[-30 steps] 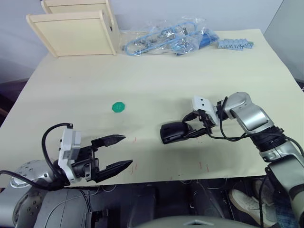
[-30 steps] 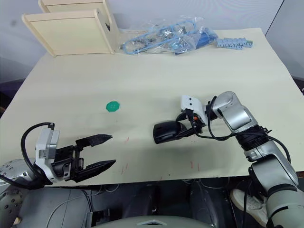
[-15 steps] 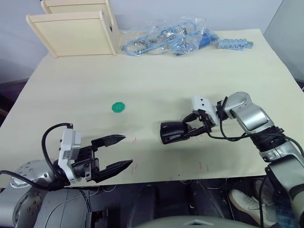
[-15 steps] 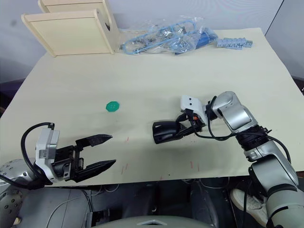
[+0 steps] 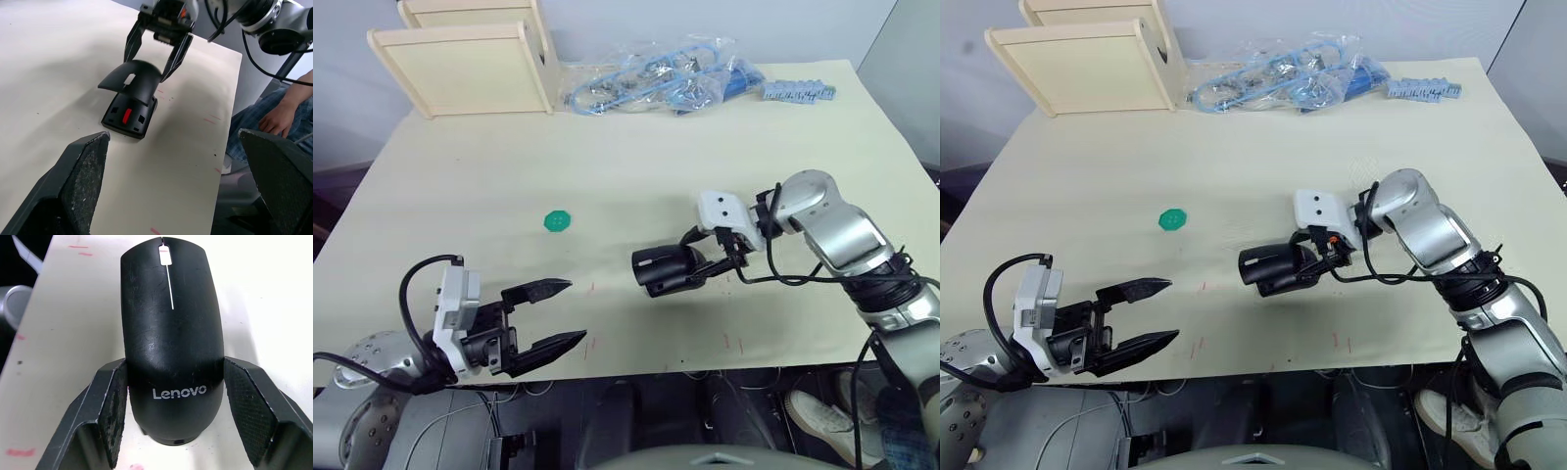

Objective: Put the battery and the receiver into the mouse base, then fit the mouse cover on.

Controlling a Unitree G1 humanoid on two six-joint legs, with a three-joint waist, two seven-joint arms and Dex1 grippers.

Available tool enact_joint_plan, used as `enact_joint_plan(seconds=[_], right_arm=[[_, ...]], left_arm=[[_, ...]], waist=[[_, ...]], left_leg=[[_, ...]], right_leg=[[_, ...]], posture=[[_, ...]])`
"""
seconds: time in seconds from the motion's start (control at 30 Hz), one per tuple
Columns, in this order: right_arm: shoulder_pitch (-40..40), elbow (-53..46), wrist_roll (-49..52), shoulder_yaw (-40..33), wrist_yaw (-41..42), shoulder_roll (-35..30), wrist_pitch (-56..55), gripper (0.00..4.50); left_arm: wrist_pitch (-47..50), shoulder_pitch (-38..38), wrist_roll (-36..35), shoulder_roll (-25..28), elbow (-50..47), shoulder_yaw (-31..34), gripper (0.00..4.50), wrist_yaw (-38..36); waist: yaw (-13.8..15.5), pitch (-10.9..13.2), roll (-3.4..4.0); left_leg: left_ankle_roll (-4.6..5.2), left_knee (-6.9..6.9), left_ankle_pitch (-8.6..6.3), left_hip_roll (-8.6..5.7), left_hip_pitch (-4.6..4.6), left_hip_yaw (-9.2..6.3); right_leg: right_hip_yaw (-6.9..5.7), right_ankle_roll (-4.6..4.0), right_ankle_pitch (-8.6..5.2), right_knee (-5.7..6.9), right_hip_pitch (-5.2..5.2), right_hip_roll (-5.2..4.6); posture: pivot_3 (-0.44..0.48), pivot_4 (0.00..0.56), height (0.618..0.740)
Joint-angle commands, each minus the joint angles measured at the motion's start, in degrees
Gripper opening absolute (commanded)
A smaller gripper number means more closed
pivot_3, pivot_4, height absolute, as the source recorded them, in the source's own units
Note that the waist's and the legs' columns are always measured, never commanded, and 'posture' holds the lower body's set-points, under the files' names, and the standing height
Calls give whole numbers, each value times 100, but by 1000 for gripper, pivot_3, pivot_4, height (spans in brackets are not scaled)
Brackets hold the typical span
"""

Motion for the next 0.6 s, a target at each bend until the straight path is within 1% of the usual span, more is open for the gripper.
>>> enact_joint_plan(seconds=[0.03,0.2,0.6], right_arm=[[-220,-344,-67,97,-36,-46,360,2591],[-304,-423,-208,369,-43,-108,655,2591],[-344,-171,-403,508,-86,-126,427,2591]], left_arm=[[-89,9,-85,19,-151,109,4500,-54],[-98,5,-73,19,-142,92,4500,-75],[-117,24,-38,11,-154,82,4500,-85]], waist=[[1,0,0],[-1,0,0],[-3,0,0]], left_leg=[[0,0,0,0,0,0],[0,0,0,0,0,-1],[0,0,0,-1,0,1]], right_leg=[[0,0,0,0,0,0],[0,0,0,0,0,0],[0,0,0,-1,0,0]], posture=[[0,150,740],[0,150,740],[0,150,740]])
